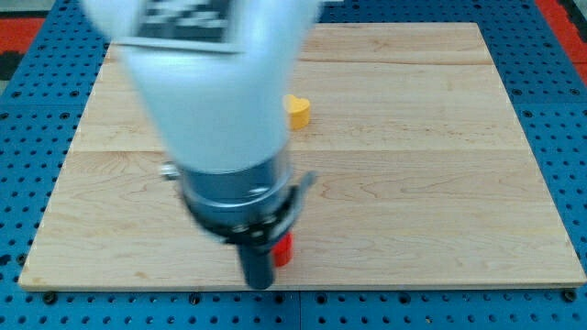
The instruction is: Move the red circle towards center
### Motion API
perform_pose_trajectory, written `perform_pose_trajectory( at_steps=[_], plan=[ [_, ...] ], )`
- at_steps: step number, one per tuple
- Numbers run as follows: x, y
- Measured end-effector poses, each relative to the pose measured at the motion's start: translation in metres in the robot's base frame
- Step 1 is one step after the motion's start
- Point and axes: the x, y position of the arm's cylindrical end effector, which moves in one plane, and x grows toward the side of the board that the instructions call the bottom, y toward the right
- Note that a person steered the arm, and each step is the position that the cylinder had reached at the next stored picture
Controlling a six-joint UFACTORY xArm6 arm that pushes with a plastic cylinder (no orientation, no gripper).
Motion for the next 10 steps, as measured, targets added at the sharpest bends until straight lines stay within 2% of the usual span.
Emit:
perform_pose_trajectory(
  at_steps=[1,2,3,4,5,6,9,10],
  plan=[
    [-0.016,0.042],
    [-0.040,0.058],
    [-0.097,0.047],
    [-0.105,0.066],
    [-0.075,0.078],
    [-0.061,0.050],
    [-0.108,-0.017],
    [-0.115,0.010]
  ],
)
